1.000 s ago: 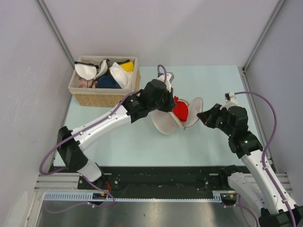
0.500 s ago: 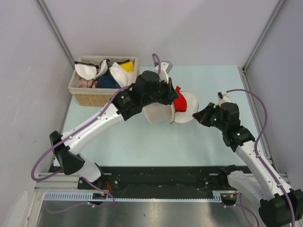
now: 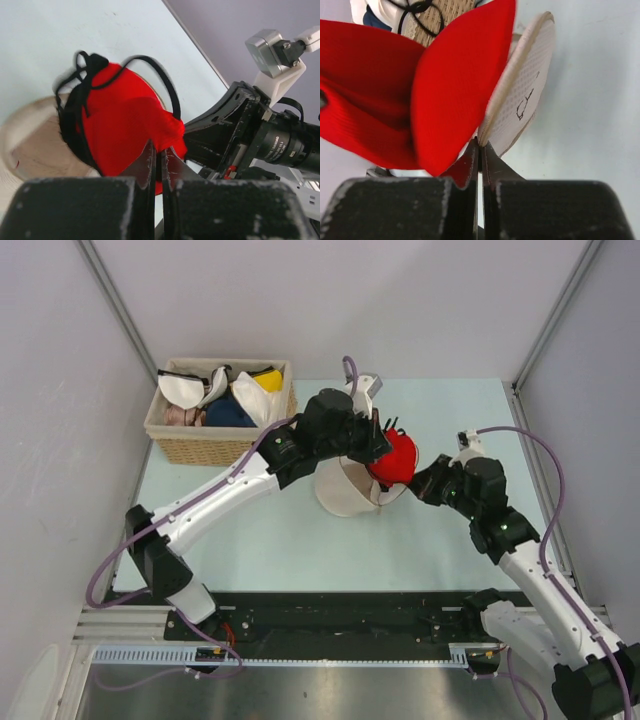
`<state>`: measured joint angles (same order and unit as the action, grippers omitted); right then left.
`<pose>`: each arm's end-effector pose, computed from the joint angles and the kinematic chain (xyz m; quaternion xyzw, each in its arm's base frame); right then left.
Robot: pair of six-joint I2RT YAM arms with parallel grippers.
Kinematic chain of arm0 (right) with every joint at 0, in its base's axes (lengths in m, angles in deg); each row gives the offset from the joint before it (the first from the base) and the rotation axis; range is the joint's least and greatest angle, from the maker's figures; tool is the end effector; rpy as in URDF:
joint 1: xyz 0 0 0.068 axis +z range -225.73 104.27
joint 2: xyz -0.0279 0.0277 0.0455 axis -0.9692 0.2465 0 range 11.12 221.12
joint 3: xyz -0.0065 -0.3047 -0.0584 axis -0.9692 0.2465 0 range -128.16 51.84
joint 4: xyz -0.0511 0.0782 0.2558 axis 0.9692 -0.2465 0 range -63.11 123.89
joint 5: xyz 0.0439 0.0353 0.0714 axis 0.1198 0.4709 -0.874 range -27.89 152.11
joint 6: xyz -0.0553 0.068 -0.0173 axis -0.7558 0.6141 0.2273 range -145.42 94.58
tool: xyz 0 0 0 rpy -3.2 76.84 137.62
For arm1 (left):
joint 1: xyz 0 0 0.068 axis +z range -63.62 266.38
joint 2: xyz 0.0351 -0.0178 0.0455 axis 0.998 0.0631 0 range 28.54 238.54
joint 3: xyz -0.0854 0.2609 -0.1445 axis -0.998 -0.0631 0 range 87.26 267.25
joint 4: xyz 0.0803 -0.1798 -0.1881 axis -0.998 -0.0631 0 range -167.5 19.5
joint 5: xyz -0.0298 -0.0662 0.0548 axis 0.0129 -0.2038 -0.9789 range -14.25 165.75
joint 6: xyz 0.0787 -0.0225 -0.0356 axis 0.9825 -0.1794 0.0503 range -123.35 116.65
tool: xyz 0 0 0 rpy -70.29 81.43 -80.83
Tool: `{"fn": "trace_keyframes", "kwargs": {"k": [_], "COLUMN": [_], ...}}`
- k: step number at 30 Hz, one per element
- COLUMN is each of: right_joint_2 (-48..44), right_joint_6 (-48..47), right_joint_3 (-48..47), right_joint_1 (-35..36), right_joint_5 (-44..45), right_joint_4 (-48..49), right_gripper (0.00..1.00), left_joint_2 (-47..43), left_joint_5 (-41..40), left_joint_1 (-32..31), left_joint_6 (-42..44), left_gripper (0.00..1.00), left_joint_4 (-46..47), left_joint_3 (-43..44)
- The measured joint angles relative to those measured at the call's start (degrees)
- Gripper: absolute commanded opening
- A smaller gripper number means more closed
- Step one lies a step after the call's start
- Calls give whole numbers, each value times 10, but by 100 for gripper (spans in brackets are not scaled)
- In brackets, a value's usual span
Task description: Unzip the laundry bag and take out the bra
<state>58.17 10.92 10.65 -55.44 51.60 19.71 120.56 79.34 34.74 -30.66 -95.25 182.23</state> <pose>0.1997 0.0893 0.3163 0.0619 0.8152 0.3369 0.4670 0.2607 -0.3374 0.4321 0.1916 0.8054 -0.3762 0.4161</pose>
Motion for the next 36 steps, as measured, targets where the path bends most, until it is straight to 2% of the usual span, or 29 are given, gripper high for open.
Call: {"fn": "trace_keyframes", "kwargs": {"k": [8,23,32,36], "right_joint_2": [65,73,58,57], "right_joint_6": [11,-1,-4,-4], "right_joint_3": [-3,-3,-3,-3], "right_joint_1": [88,92,84,83], "right_joint_5": [9,51,54,55], "right_joint_4": [35,13,4,-2], "right_gripper": [0,0,0,0], "left_joint_2": [23,-1,-51,-93], "left_joint_5": [29,3,-12,-19], "left_joint_1": [0,16,165,235], "left_joint_6": [-7,9,8,6], "left_gripper": [0,1,1,0], "left_joint_4": [6,-7,-49,-53], "left_joint_3": [1,31,38,12]}}
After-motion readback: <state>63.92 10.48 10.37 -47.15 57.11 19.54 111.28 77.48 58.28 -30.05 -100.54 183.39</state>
